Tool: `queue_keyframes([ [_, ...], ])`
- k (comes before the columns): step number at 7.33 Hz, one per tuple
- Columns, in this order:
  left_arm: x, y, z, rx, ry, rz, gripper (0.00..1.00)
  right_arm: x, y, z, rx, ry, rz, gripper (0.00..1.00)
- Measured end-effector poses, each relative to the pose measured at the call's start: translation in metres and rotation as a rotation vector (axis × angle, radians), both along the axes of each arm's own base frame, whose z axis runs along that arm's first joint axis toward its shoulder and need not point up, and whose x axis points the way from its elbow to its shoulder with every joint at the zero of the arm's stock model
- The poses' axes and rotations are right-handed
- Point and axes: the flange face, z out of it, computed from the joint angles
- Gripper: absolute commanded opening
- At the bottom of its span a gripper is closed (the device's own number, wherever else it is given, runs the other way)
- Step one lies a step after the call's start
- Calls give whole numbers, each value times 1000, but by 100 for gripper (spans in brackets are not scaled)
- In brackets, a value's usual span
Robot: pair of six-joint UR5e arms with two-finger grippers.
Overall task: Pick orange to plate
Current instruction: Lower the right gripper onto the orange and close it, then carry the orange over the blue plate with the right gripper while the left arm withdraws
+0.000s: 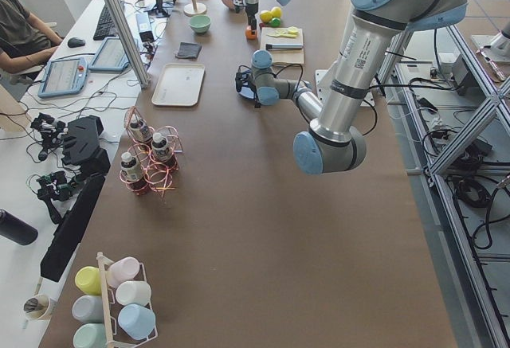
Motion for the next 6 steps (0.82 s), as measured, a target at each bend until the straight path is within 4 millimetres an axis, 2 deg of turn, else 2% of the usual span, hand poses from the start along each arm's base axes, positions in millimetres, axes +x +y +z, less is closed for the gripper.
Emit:
queue_keyframes([
  [1,0,0,0,1,-1,-2,83,-4,-2,1,-2,2,-3,53],
  [2,0,0,0,2,-1,-5,83,-6,-2,1,-3,1,-4,1],
  [5,-3,-1,-1,5,1,-11,83,0,-4,-9,-3,-17,-4,0],
  [6,-14,-3,-2,10,8,-17,83,3,-6,-30,-2,-30,2,0],
])
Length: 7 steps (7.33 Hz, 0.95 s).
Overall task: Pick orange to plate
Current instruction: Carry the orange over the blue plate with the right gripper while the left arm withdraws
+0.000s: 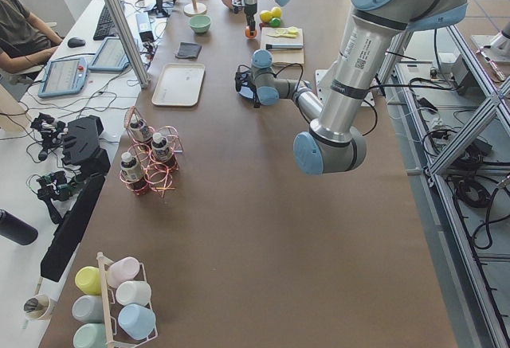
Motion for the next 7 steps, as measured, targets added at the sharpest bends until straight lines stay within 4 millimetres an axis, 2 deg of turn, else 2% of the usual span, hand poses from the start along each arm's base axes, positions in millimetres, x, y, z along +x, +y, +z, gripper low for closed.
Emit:
queue_keyframes([
  [1,-26,-7,7,11,2,-2,83,-7,-5,-41,-4,-10,9,0],
  [2,-66,-22,26,31,-9,9,83,-32,-7,-89,-27,-23,28,0],
  [3,-112,-41,51,60,-32,27,83,-70,3,-136,-58,-45,57,0],
  [4,-157,-60,77,96,-56,47,83,-109,18,-175,-82,-66,89,0],
  [6,-241,-94,128,156,-96,90,83,-192,49,-234,-120,-85,149,0],
  [7,-272,-105,147,169,-100,100,83,-228,57,-254,-134,-84,174,0],
])
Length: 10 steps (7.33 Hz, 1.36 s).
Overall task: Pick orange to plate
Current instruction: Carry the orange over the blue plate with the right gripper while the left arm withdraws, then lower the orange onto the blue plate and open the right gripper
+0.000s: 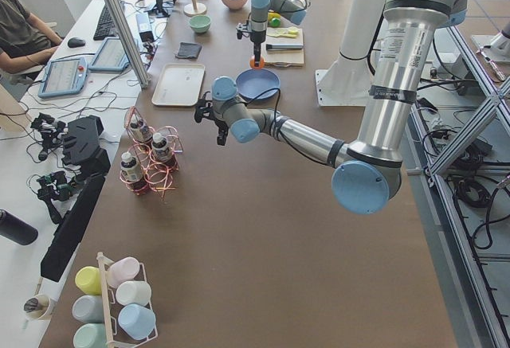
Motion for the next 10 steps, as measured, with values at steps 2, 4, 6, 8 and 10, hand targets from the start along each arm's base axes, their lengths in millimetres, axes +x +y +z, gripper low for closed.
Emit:
queue_keyframes([
  [2,-27,-5,16,7,-1,8,83,-43,9,-21,-18,11,21,0],
  [4,-32,-3,22,6,-2,9,84,-63,16,-25,-14,28,23,3],
  [6,-33,-1,22,4,6,16,86,-75,17,-25,6,25,33,100],
  [8,-33,0,22,3,10,20,86,-78,18,-23,13,17,37,100],
  [10,-33,0,21,1,11,21,86,-66,12,-27,9,8,41,100],
])
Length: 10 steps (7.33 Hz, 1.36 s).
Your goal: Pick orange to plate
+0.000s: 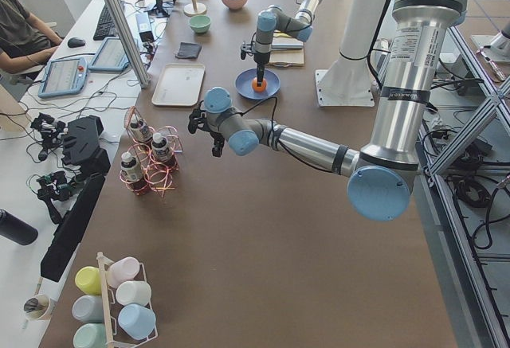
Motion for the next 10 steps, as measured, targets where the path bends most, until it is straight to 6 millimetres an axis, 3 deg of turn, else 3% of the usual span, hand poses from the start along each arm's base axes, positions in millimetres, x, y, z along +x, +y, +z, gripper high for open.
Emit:
queue_keyframes([
  [1,-3,-1,-2,-1,3,-3,86,24,-7,0,-13,-5,4,100],
  [2,-11,-3,-2,-4,5,-14,86,64,-17,10,-25,-4,-3,100],
  [3,-24,-5,2,-2,1,-28,86,118,-32,36,-17,6,-29,100],
  [5,-68,-10,23,41,-49,-29,94,240,-77,112,20,46,-99,100],
  [7,-150,-20,46,96,-111,2,97,379,-106,204,44,70,-164,100],
  [9,-238,-15,62,126,-146,15,97,514,-105,307,118,127,-253,100],
  [10,-267,-8,71,139,-161,25,97,579,-102,358,150,152,-293,100],
])
